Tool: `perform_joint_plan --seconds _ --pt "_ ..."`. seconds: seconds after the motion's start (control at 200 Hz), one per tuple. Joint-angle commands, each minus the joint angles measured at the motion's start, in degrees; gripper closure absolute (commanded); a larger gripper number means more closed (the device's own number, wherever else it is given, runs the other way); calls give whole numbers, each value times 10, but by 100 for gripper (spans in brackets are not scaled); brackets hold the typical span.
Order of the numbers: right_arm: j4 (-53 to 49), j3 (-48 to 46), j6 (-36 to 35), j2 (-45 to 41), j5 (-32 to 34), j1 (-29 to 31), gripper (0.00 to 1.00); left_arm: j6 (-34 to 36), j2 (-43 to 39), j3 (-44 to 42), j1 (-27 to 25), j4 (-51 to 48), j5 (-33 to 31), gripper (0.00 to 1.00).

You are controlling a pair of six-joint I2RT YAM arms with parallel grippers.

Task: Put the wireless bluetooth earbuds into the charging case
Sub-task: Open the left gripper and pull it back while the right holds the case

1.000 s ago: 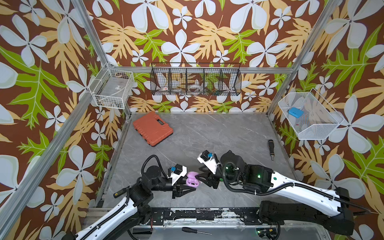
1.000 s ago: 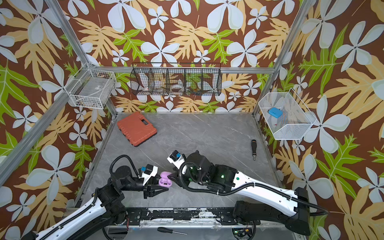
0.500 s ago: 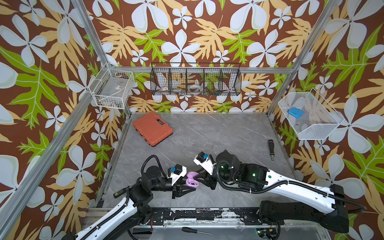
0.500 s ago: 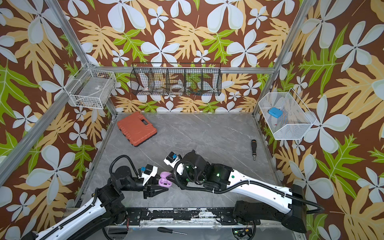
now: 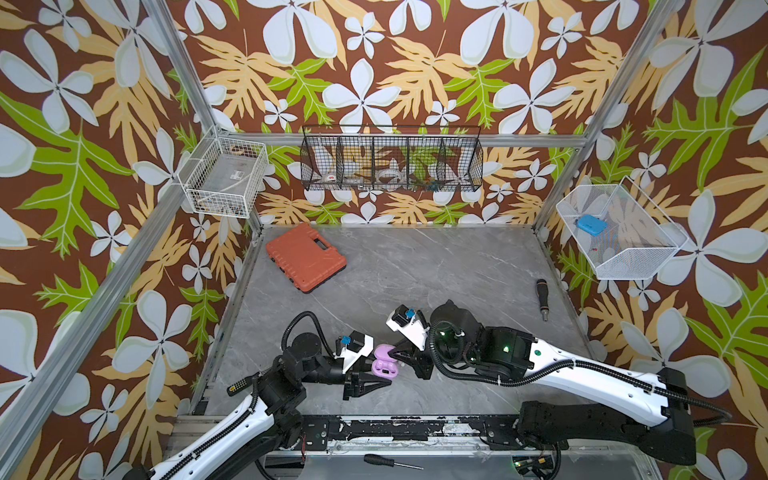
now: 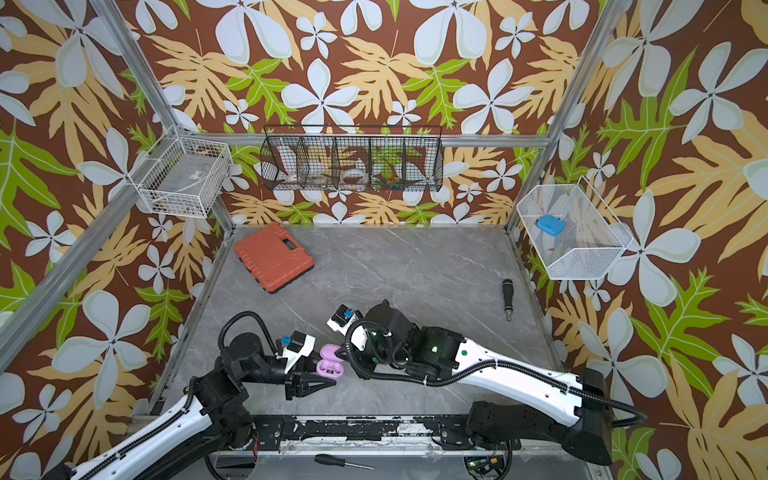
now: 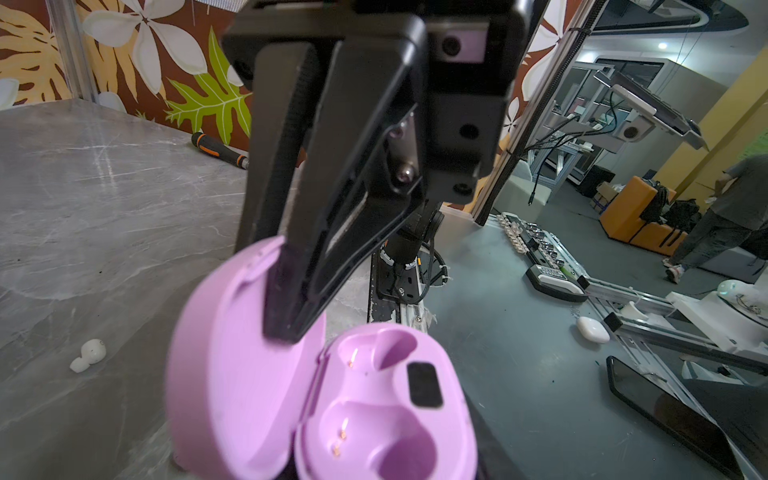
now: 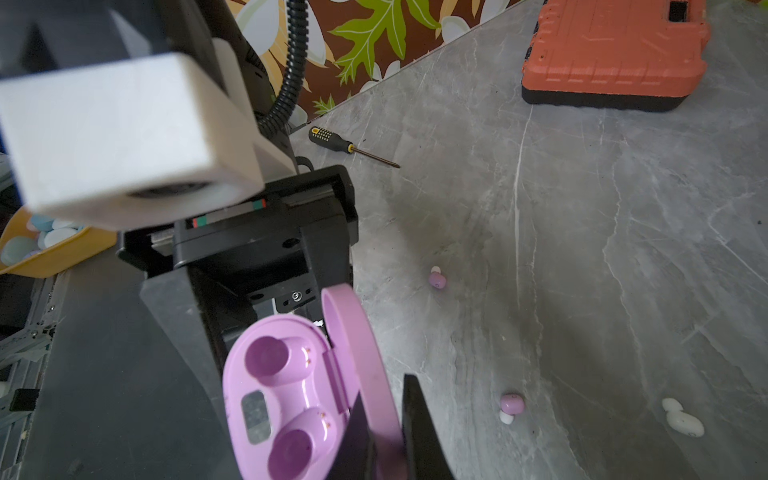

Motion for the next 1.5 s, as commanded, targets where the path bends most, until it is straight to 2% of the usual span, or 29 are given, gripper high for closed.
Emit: perform_joint_plan --seconds 0.0,0.09,0.245,0.33,0.355,0.515,0.661,0.691,0.736,0.891,0.981,1.061,1.141,1.246,1.306,1.406,1.496 --pt "18 3 10 0 -20 1 96 6 0 -1 0 18 -19 100" --pt "19 3 12 -2 -21 1 100 2 0 -2 0 18 -31 99" --pt "25 1 15 -5 -21 1 100 -4 -2 -4 0 19 -46 65" --pt "27 0 15 -5 -20 1 100 -5 -4 -6 0 21 -52 54" --pt "27 1 15 -6 -18 1 100 -6 -5 -7 -1 21 -54 47" --pt "22 6 11 -9 5 1 100 -10 -11 -9 -1 24 -65 31" --pt "-7 27 -2 -8 67 0 100 -12 -17 -11 -1 24 -70 22" --pt "-12 31 -7 -8 77 0 100 -12 -19 -11 -1 24 -74 17" --pt "-19 38 -14 -10 95 0 100 -11 -23 -11 -1 19 -83 1" --pt "-27 56 -41 -17 117 -30 100 17 -67 -1 -1 -29 -142 0" --pt "-30 66 -65 -15 133 -46 100 27 -120 10 -1 -65 -228 0" --pt "-15 61 -95 -12 150 -52 100 22 -164 15 -1 -87 -360 0" --pt "7 48 -137 -5 174 -53 100 2 -194 19 -1 -91 -527 0" --pt "52 25 -196 9 201 -53 100 -74 -209 30 -1 -99 -772 0" --pt "73 14 -241 21 212 -53 100 -111 -211 33 -1 -107 -884 0" --pt "89 18 -293 58 226 -62 100 -127 -208 36 -1 -124 -986 0" --pt "92 31 -334 101 226 -68 100 -130 -209 36 0 -140 -1026 0"
